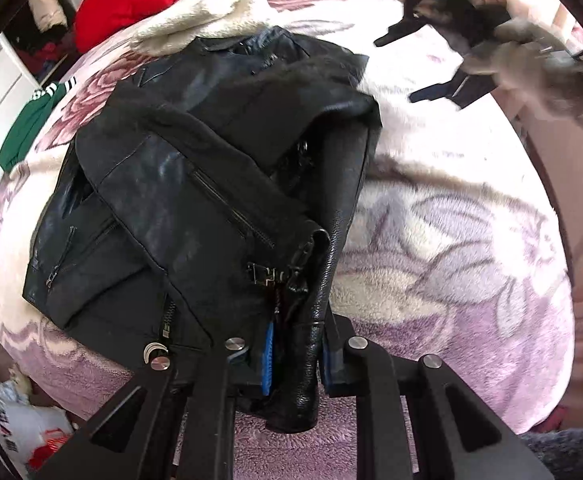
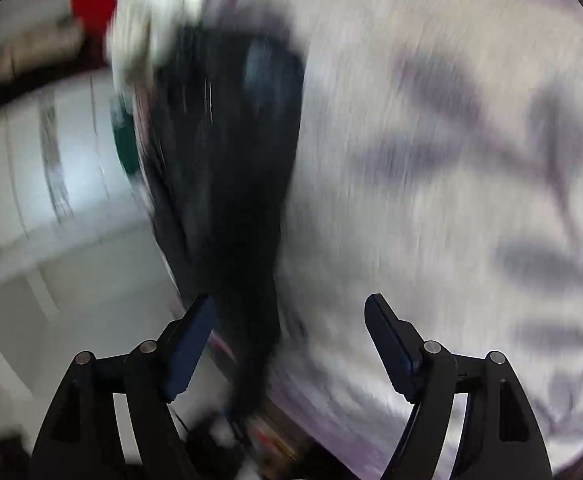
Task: Fold large clothes
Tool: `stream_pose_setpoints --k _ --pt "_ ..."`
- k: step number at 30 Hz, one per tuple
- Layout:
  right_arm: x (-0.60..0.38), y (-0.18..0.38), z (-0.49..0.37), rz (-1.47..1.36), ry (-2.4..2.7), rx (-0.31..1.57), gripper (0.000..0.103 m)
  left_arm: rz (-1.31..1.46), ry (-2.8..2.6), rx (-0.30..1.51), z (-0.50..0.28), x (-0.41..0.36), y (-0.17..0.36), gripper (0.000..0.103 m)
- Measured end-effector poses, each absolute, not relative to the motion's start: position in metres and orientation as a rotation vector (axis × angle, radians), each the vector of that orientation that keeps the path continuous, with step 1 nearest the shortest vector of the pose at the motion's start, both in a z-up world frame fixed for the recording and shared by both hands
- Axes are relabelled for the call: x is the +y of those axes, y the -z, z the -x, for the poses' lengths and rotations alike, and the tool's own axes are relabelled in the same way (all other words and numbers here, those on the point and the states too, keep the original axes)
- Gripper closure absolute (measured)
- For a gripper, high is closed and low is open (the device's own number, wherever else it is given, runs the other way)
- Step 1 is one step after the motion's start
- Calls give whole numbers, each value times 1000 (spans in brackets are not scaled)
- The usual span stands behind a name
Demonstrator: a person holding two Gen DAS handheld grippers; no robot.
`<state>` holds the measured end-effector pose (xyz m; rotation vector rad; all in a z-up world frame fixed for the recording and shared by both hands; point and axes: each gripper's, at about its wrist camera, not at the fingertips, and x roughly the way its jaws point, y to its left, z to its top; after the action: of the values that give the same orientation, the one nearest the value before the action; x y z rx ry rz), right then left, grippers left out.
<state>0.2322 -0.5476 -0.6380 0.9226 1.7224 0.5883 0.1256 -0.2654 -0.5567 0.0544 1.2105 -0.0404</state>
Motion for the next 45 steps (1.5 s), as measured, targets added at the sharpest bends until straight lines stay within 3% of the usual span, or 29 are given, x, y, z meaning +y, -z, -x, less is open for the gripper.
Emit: stream_pose_setpoints --k 4,5,6,7,17,20,28,35,37,38,39,41,42,43,44,45 --pt "-534 670 -270 -1111 -556 1620 24 -3 47 1204 -129 -250 543 89" --pt "-523 676 -277 -1128 -555 1605 30 1 43 1197 -129 -246 538 89" --pt "-514 676 -282 -1129 -562 1586 75 22 44 1187 -129 -237 530 89" --pt "-504 673 -282 -1083 -560 1596 92 33 41 1181 -129 -232 526 89" --pt "-364 510 -333 -647 -496 1602 93 481 -57 1101 -122 -95 482 89" --pt "-295 492 -352 -530 -453 1636 93 653 -79 1084 -120 -33 490 90" --pt "-122 528 -380 -272 -260 1720 93 959 -149 1099 -123 107 574 90" --pt "-65 588 -391 -253 -52 1777 93 1105 -96 1176 -131 144 643 89" --pt "-65 598 -394 -271 -47 1813 87 1160 -54 1201 -128 151 642 85" --pt "-69 597 -396 -315 -72 1828 76 1212 -27 1202 -124 152 638 84" --pt "-74 595 -396 -369 -108 1840 57 1227 -13 1204 -120 154 633 80" --pt "-92 578 -394 -509 -221 1850 42 1182 -32 1224 -114 160 614 76" --pt "-101 568 -392 -547 -261 1838 40 1144 -40 1223 -112 162 602 72" --pt "-112 556 -389 -575 -299 1820 39 1118 -40 1220 -113 167 595 65" --pt "-127 542 -384 -594 -334 1787 38 1084 -40 1218 -117 172 582 42" --pt "-139 531 -380 -595 -342 1759 37 1039 -45 1199 -125 177 568 36"
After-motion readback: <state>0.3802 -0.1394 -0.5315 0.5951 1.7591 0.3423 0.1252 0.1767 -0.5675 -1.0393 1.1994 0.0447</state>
